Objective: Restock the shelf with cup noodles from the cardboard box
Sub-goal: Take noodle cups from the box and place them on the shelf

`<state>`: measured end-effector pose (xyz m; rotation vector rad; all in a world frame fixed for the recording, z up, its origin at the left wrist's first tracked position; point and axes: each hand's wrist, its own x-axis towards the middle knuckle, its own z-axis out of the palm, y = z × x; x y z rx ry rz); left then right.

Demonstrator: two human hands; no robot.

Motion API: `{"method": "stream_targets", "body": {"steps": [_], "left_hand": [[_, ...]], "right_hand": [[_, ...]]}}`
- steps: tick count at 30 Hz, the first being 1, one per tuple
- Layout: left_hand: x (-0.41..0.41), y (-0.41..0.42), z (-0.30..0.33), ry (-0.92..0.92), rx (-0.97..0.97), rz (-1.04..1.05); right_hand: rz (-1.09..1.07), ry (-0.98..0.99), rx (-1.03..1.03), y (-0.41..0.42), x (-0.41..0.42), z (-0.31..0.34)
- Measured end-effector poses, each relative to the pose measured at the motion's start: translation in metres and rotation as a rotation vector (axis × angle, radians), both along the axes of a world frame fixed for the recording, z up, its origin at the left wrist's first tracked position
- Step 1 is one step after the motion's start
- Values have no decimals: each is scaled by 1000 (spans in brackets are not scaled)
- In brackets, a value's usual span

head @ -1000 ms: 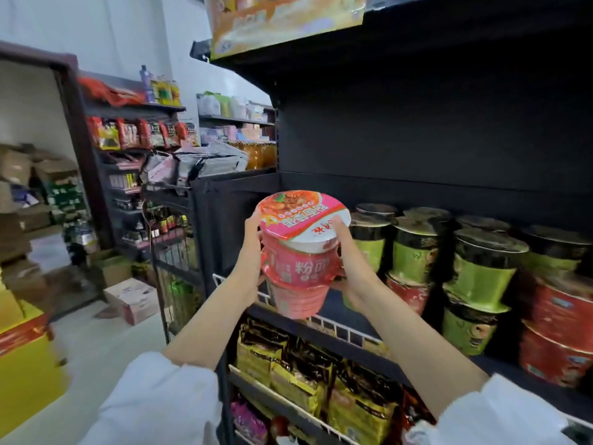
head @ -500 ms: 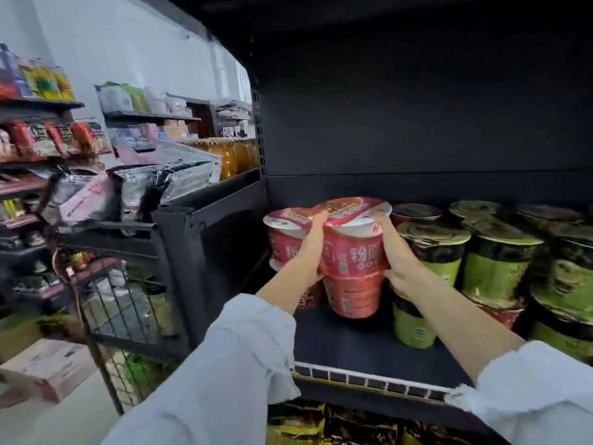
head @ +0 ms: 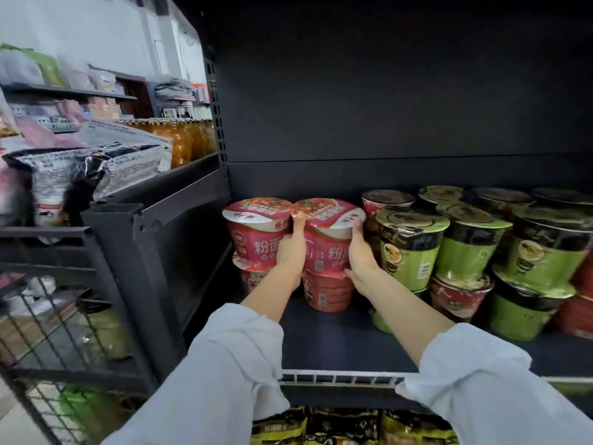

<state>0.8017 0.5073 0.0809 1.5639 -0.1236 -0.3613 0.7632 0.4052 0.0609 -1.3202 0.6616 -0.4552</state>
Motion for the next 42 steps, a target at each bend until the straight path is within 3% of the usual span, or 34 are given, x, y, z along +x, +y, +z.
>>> {"method": "stream_targets", "body": {"steps": [3, 7, 11, 14, 21, 25, 32, 42], "left_hand": [[-9, 2, -9, -87, 38, 51], [-42, 2, -12, -365, 197, 127], [-96, -9, -7, -629, 302, -2], [-146, -30, -4, -659, 263, -62], [-318, -118, -23, -701, 218, -285], [-415, -186, -54, -664, 204, -426], [-556, -325, -95, -684, 279, -722], [-683, -529, -139, -623, 542, -1138]], "right_hand": [[40, 8, -53, -1, -14, 1], [156, -8, -127, 4, -58, 13], [112, -142, -415, -7, -121, 17], [36, -128, -638, -36, -181, 11], [-42, 2, -778, -125, -371, -6], [-117, 147, -782, -182, -478, -31], [-282, 358, -616, -297, -635, -73], [-436, 635, -481, -463, -769, -130]]}}
